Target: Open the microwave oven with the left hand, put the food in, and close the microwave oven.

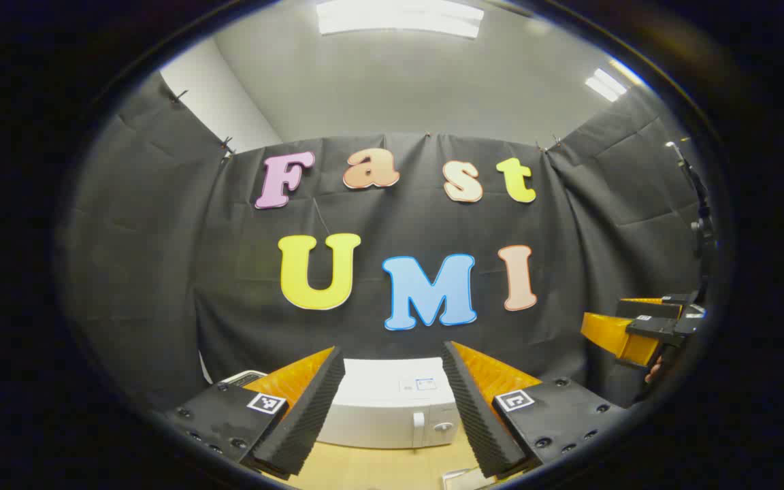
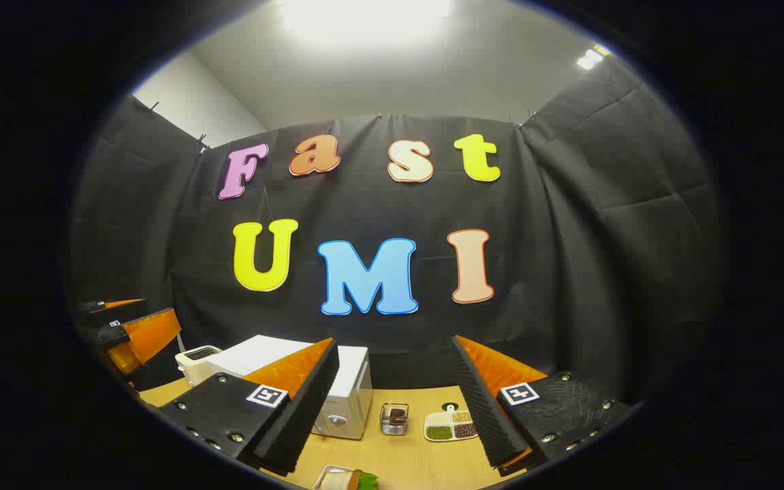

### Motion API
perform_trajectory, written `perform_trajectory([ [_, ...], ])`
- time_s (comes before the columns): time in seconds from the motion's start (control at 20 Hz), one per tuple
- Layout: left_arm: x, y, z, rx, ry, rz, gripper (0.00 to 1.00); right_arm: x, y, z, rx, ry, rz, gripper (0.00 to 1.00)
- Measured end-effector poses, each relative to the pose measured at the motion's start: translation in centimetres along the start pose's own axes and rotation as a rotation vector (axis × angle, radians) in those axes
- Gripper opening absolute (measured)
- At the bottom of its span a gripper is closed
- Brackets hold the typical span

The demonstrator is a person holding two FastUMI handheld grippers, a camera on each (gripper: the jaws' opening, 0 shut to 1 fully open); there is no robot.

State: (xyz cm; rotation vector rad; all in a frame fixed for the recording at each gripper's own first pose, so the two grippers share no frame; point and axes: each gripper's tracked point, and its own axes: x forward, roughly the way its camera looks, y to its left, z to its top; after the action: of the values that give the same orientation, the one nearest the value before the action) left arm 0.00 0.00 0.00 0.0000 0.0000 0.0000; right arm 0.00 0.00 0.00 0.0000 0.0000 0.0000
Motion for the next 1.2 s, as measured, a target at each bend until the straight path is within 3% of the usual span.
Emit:
perform_trajectory([
  [0.1,0.0,0.1,0.4,0.011,-0.011,0.008,0.98,-0.1,0.0,-0.2,0.004,0.009,0.002,0.98],
  [0.2,-0.1,0.0,0.4,0.013,-0.013,0.010,0.94,-0.2,-0.1,-0.2,0.001,0.009,0.004,0.98],
  [0.65,0.2,0.3,-1.1,-0.025,0.016,0.043,0.94,0.4,-0.3,-0.7,-0.014,0.003,0.020,0.98],
  [0.9,1.4,0.5,-3.0,0.006,0.016,0.003,0.94,0.4,-0.2,-1.4,0.006,0.035,-0.028,0.98],
  [1.2,6.5,-0.8,-13.4,-0.014,0.085,-0.072,0.96,-0.2,-0.2,-1.7,-0.038,0.031,-0.096,0.98],
])
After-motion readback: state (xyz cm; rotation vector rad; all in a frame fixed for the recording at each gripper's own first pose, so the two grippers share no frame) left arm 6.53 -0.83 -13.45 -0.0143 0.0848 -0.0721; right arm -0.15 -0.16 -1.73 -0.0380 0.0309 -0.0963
